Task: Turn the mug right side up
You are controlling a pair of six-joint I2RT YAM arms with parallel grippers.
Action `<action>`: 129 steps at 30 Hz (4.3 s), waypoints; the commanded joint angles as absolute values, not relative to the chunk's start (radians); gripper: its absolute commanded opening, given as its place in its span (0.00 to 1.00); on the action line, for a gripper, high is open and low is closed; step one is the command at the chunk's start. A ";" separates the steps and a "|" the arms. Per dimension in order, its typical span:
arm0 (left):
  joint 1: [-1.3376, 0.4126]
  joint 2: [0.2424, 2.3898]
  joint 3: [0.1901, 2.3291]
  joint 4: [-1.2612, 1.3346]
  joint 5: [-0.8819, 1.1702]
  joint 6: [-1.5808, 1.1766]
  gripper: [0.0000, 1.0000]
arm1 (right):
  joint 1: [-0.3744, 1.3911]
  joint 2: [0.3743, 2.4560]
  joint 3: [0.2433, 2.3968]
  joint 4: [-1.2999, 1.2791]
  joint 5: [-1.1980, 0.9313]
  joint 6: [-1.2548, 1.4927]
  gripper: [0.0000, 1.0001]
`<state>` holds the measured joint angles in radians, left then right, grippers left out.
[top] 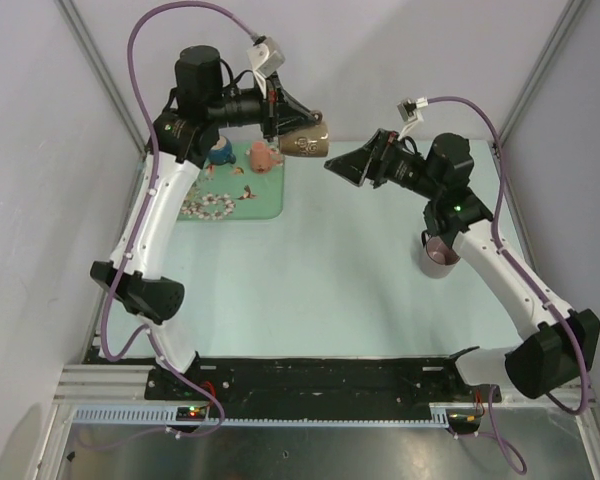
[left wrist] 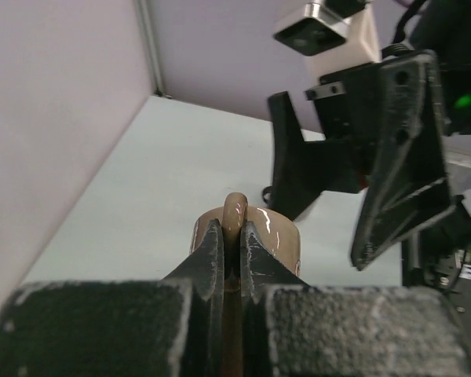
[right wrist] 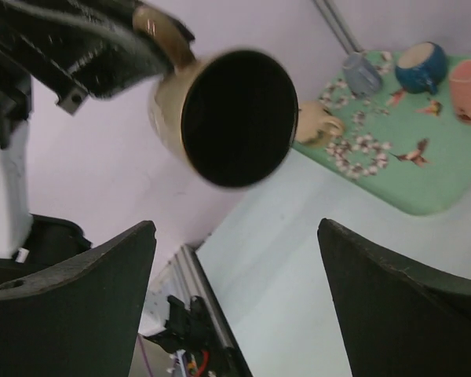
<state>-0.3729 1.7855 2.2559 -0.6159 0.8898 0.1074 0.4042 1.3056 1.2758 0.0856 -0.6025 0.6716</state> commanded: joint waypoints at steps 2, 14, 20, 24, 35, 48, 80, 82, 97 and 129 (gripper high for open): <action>-0.396 1.757 2.278 -0.595 0.992 -0.004 0.00 | 0.408 1.359 1.326 0.326 -0.682 0.812 0.85; -0.450 1.769 2.262 -0.594 1.027 0.046 0.00 | 0.416 1.388 1.344 0.373 -0.718 0.821 0.53; -0.456 1.770 2.239 -0.595 1.024 0.072 0.00 | 0.421 1.372 1.344 0.358 -0.718 0.802 0.41; -0.467 1.770 2.234 -0.595 1.044 0.072 0.00 | 0.422 1.410 1.344 0.459 -0.795 0.894 0.26; -0.383 1.766 2.212 -0.595 0.693 0.109 0.99 | 0.448 1.349 1.376 -0.288 -0.382 0.461 0.00; -0.142 1.750 1.744 -0.594 0.195 1.051 1.00 | 0.585 1.686 1.447 -0.919 0.239 0.259 0.00; 0.032 2.249 1.914 -0.742 -0.244 1.391 0.85 | 0.563 1.792 1.367 -0.863 0.183 0.283 0.62; 0.043 2.266 1.938 -0.747 -0.246 1.386 0.82 | 0.570 1.779 1.367 -0.866 0.180 0.287 0.65; 0.053 2.236 1.955 -0.788 -0.127 1.330 0.01 | 0.575 1.679 1.414 -0.920 0.222 0.289 0.83; -0.361 1.681 2.275 -0.787 0.848 0.121 0.00 | 0.556 1.453 1.469 0.184 -0.691 0.771 0.89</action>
